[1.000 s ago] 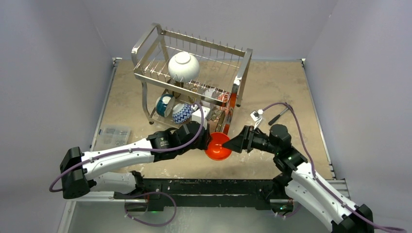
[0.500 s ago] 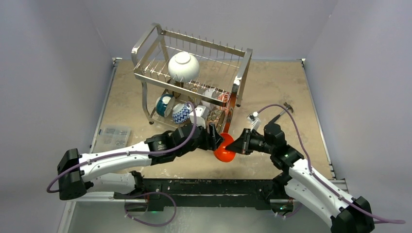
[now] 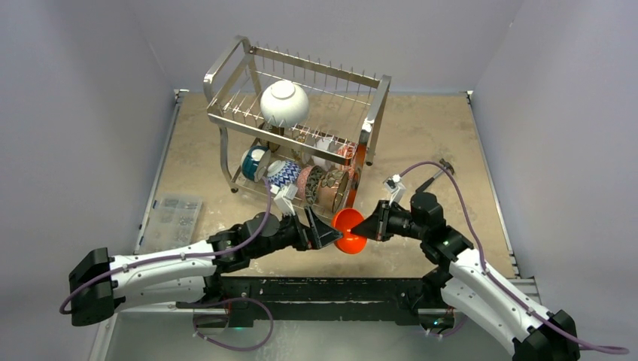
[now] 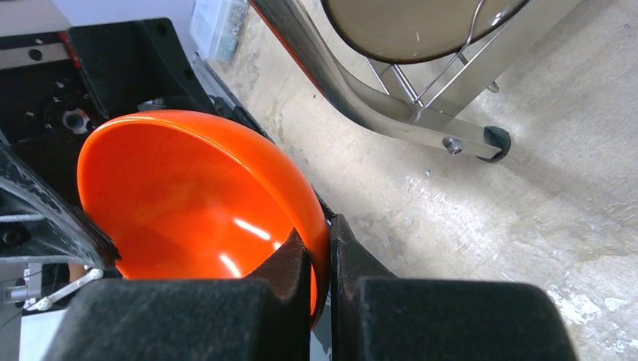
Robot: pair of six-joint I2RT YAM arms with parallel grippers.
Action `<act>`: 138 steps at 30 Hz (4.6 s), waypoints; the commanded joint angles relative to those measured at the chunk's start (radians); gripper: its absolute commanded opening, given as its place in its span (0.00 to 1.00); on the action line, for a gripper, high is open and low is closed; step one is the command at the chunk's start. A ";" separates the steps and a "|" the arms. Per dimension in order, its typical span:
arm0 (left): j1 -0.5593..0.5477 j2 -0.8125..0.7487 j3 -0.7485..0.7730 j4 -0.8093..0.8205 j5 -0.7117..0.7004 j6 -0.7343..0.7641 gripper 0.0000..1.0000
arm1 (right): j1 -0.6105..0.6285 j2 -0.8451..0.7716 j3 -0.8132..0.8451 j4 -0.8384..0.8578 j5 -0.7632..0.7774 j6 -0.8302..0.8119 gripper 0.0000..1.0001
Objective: Load the bowls into the dish rack
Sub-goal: Turn the bowl upside down on the dish rack.
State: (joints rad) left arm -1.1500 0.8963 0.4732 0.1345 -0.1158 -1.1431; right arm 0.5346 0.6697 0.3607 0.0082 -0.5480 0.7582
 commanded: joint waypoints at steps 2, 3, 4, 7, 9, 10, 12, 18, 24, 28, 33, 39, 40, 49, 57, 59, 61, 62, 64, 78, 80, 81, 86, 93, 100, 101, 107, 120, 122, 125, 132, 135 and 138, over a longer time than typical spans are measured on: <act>0.003 0.097 -0.020 0.202 0.105 -0.054 0.99 | -0.008 0.004 0.076 0.058 -0.027 -0.005 0.00; 0.003 0.122 -0.005 0.202 0.106 -0.043 0.99 | -0.007 0.008 0.079 0.057 -0.029 -0.007 0.00; 0.003 0.144 0.014 0.199 0.109 -0.029 0.98 | -0.007 0.012 0.081 0.058 -0.033 -0.008 0.00; 0.003 0.189 0.069 0.178 0.105 0.010 0.96 | -0.007 0.016 0.083 0.058 -0.037 -0.012 0.00; 0.002 0.198 0.083 0.183 0.090 0.017 0.94 | -0.008 0.016 0.085 0.056 -0.037 -0.014 0.00; 0.002 0.198 0.085 0.190 0.083 0.018 0.92 | -0.008 0.016 0.086 0.055 -0.038 -0.016 0.00; 0.004 0.194 0.084 0.202 0.079 0.020 0.88 | -0.008 0.020 0.090 0.051 -0.036 -0.021 0.00; 0.003 0.175 0.067 0.224 0.080 0.024 0.64 | -0.008 0.028 0.088 0.061 -0.036 -0.020 0.00; 0.006 0.184 0.054 0.269 0.092 0.023 0.30 | -0.008 0.043 0.090 0.065 -0.047 -0.031 0.01; 0.009 0.170 0.058 0.248 0.090 0.033 0.10 | -0.008 0.048 0.090 0.060 -0.059 -0.028 0.15; 0.011 0.125 0.099 0.122 0.057 0.087 0.00 | -0.008 0.039 0.103 0.060 -0.070 -0.024 0.60; 0.012 0.050 0.148 -0.022 0.024 0.158 0.00 | -0.008 -0.002 0.145 0.049 -0.038 -0.024 0.81; 0.011 0.035 0.158 -0.048 0.023 0.171 0.00 | -0.007 -0.012 0.152 0.041 -0.024 -0.027 0.84; 0.012 -0.072 0.343 -0.325 0.016 0.303 0.00 | -0.008 -0.122 0.219 -0.122 0.206 -0.021 0.94; 0.012 -0.020 0.618 -0.422 0.060 0.404 0.00 | -0.008 -0.138 0.210 -0.228 0.332 0.004 0.98; 0.012 0.028 0.685 -0.430 0.096 0.424 0.00 | -0.008 -0.127 0.200 -0.222 0.318 0.007 0.98; 0.012 0.077 0.753 -0.426 0.138 0.441 0.00 | -0.007 -0.121 0.191 -0.212 0.308 0.007 0.98; 0.012 0.099 0.783 -0.420 0.155 0.447 0.00 | -0.008 -0.117 0.187 -0.209 0.304 0.007 0.98; 0.012 0.155 0.839 -0.389 0.185 0.461 0.00 | -0.008 -0.112 0.182 -0.204 0.296 0.006 0.98; 0.321 0.462 1.324 -0.450 0.329 0.587 0.00 | -0.008 -0.099 0.149 -0.195 0.258 -0.006 0.98; 0.344 0.510 1.399 -0.518 0.253 0.643 0.00 | -0.008 -0.094 0.146 -0.192 0.252 -0.015 0.98; 0.356 0.531 1.428 -0.542 0.214 0.674 0.00 | -0.008 -0.092 0.146 -0.195 0.251 -0.020 0.98; 0.367 0.633 1.552 -0.633 -0.059 0.906 0.00 | -0.007 -0.086 0.138 -0.197 0.250 -0.030 0.98; 0.366 0.740 1.606 -0.714 -0.229 1.136 0.00 | -0.008 -0.084 0.129 -0.197 0.259 -0.041 0.98; 0.365 0.760 1.594 -0.777 -0.276 1.272 0.00 | -0.007 -0.059 0.123 -0.189 0.260 -0.051 0.98; 0.365 0.765 1.600 -0.795 -0.292 1.285 0.00 | -0.007 -0.056 0.121 -0.188 0.259 -0.051 0.98; 0.363 0.795 1.624 -0.902 -0.432 1.362 0.00 | -0.007 -0.057 0.116 -0.194 0.261 -0.055 0.98; 0.218 0.836 1.541 -0.815 -0.770 1.573 0.00 | -0.008 -0.049 0.107 -0.184 0.257 -0.057 0.98; 0.211 0.838 1.538 -0.811 -0.775 1.578 0.00 | -0.008 -0.058 0.106 -0.188 0.258 -0.054 0.98; 0.201 0.829 1.523 -0.782 -0.781 1.584 0.00 | -0.008 -0.068 0.106 -0.193 0.261 -0.052 0.98; 0.164 0.774 1.390 -0.537 -0.946 1.695 0.00 | -0.008 -0.059 0.116 -0.193 0.260 -0.055 0.98; 0.153 0.773 1.329 -0.396 -1.057 1.801 0.00 | -0.008 -0.059 0.116 -0.191 0.261 -0.057 0.98; 0.152 0.781 1.300 -0.294 -1.136 1.889 0.00 | -0.007 -0.060 0.115 -0.192 0.260 -0.058 0.98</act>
State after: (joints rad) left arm -1.0012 1.6730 1.8271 -0.2855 -1.0935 0.5770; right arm 0.5289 0.6132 0.4690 -0.2047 -0.2798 0.7204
